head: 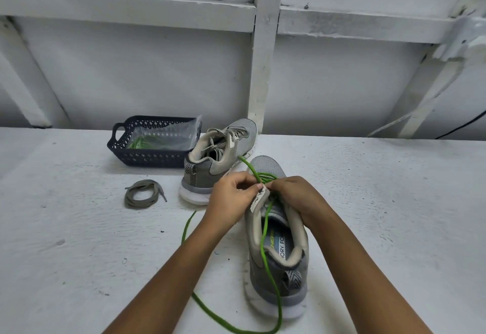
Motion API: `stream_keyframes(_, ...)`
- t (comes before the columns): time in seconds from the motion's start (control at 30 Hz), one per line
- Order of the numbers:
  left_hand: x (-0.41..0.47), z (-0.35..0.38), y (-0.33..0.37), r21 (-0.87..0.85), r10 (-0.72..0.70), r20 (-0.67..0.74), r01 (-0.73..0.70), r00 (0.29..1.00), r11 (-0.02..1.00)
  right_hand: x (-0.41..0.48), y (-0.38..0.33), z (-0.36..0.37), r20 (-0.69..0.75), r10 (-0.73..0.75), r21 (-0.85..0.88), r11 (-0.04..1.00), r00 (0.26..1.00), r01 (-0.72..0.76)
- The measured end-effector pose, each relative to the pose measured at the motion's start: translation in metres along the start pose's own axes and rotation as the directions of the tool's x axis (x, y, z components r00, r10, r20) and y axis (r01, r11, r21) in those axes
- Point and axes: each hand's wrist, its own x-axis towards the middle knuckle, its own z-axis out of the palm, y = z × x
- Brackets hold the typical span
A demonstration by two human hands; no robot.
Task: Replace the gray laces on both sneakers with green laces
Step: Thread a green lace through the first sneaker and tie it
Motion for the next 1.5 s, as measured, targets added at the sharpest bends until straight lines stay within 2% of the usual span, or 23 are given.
stream_keyframes(0.13, -0.002, -0.008, 0.008, 0.151, 0.013, 0.099, -0.028, 0.995, 0.988, -0.004, 0.0, -0.002, 0.053, -0.039, -0.046, 0.998, 0.998, 0.041)
stream_keyframes(0.27, -0.013, -0.014, 0.022, 0.105, -0.001, 0.247, -0.026, 0.969, 0.994, -0.003, 0.0, -0.009, 0.126, -0.058, -0.077, 0.995, 0.99, 0.068)
stream_keyframes(0.37, -0.024, -0.011, 0.022, 0.185, -0.103, 0.351, 0.039, 0.931, 0.982, -0.005, -0.001, -0.007, 0.154, -0.081, -0.044, 0.995, 0.985, 0.089)
stream_keyframes(0.47, -0.03, -0.002, 0.017, 0.238, -0.14, 0.262, 0.076, 0.955, 0.968, -0.009, -0.002, -0.005, 0.099, -0.139, -0.1, 0.984, 0.985, 0.149)
stream_keyframes(0.57, -0.036, 0.011, 0.019, 0.187, -0.15, 0.137, 0.123, 0.979, 0.975, -0.016, -0.007, -0.008, 0.022, -0.298, -0.353, 0.891, 0.954, 0.286)
stream_keyframes(0.63, -0.038, 0.016, 0.019, 0.147, -0.158, 0.07, 0.147, 0.985, 0.978, -0.022, -0.008, -0.011, -0.027, -0.383, -0.439, 0.834, 0.923, 0.333)
stream_keyframes(0.67, -0.04, 0.017, 0.021, 0.133, -0.165, 0.048, 0.157, 0.985, 0.979, -0.024, -0.008, -0.015, -0.058, -0.393, -0.401, 0.851, 0.918, 0.339)
stream_keyframes(0.73, -0.041, 0.017, 0.022, 0.1, -0.16, 0.021, 0.158, 0.987, 0.982, -0.033, -0.012, -0.027, -0.098, -0.36, -0.193, 0.921, 0.928, 0.337)
stream_keyframes(0.8, -0.042, 0.016, 0.021, 0.07, -0.17, 0.014, 0.168, 0.985, 0.983, -0.045, -0.02, -0.045, -0.043, -0.334, 0.019, 0.942, 0.942, 0.335)
stream_keyframes(0.87, -0.042, 0.017, 0.02, 0.046, -0.18, 0.018, 0.179, 0.983, 0.983, -0.055, -0.025, -0.065, 0.096, -0.354, 0.112, 0.932, 0.93, 0.344)
stream_keyframes(0.97, -0.042, 0.019, 0.018, 0.026, -0.186, 0.008, 0.186, 0.982, 0.982, -0.066, -0.024, -0.083, 0.328, -0.383, 0.038, 0.919, 0.864, 0.393)
stream_keyframes(1.07, -0.043, 0.018, 0.02, 0.032, -0.195, -0.009, 0.196, 0.981, 0.98, -0.07, -0.019, -0.084, 0.42, -0.285, -0.052, 0.94, 0.862, 0.336)
stream_keyframes(1.13, -0.043, 0.017, 0.02, 0.024, -0.199, -0.006, 0.199, 0.98, 0.98, -0.063, -0.014, -0.08, 0.327, -0.216, -0.101, 0.96, 0.92, 0.261)
stream_keyframes(1.2, -0.043, 0.016, 0.02, 0.01, -0.2, 0.0, 0.2, 0.98, 0.98, -0.047, -0.005, -0.075, 0.105, -0.11, -0.194, 0.972, 0.988, 0.129)
stream_keyframes(1.23, -0.044, 0.016, 0.02, 0.003, -0.199, 0.001, 0.199, 0.98, 0.98, -0.039, 0.0, -0.073, 0.015, -0.052, -0.255, 0.965, 0.999, 0.054)
stream_keyframes(1.3, -0.044, 0.016, 0.02, -0.008, -0.194, -0.002, 0.194, 0.981, 0.981, -0.025, 0.013, -0.065, -0.053, 0.045, -0.329, 0.942, 0.998, -0.06)
stream_keyframes(1.4, -0.046, 0.015, 0.02, -0.034, -0.192, -0.018, 0.191, 0.981, 0.981, -0.01, 0.029, -0.052, -0.055, 0.073, -0.259, 0.962, 0.996, -0.085)
stream_keyframes(1.5, -0.047, 0.015, 0.021, -0.043, -0.19, -0.029, 0.188, 0.981, 0.981, 0.002, 0.032, -0.042, -0.127, 0.053, -0.084, 0.994, 0.99, -0.064)
